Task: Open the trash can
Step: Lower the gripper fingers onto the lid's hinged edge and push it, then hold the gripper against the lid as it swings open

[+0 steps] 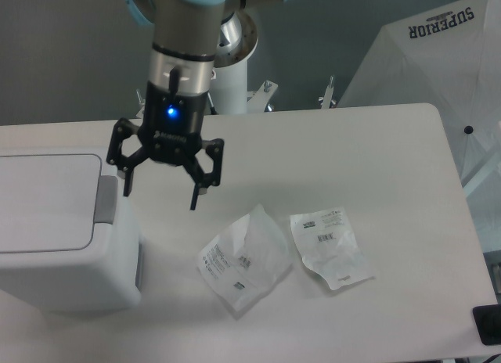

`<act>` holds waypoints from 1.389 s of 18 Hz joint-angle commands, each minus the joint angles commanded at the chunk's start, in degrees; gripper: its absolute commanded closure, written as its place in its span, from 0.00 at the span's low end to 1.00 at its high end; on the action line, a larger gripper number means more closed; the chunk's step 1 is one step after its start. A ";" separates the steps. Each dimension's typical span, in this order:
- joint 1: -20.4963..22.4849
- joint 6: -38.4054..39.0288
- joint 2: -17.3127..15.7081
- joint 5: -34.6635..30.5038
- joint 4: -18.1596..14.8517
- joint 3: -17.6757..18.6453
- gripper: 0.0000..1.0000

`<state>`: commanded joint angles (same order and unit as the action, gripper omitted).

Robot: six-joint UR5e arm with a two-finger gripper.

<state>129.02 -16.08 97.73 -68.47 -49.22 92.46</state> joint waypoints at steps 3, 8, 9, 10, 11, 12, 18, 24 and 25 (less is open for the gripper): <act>-0.53 -0.09 0.35 0.00 0.09 0.09 0.00; -0.62 -0.09 0.79 0.00 0.18 0.35 0.00; -0.62 -0.17 0.79 0.00 0.26 0.44 0.00; -0.70 -0.17 0.79 0.00 0.26 0.53 0.00; -0.79 -0.17 0.79 0.00 0.26 0.53 0.00; -0.79 -0.17 0.79 0.00 0.26 0.53 0.00; -0.79 -0.26 0.88 0.00 0.26 0.53 0.00; -0.79 -0.44 0.97 -0.09 0.26 0.53 0.00; -0.79 -0.53 1.14 -0.17 0.26 0.53 0.00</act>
<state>128.23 -16.61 98.88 -68.64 -48.96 92.99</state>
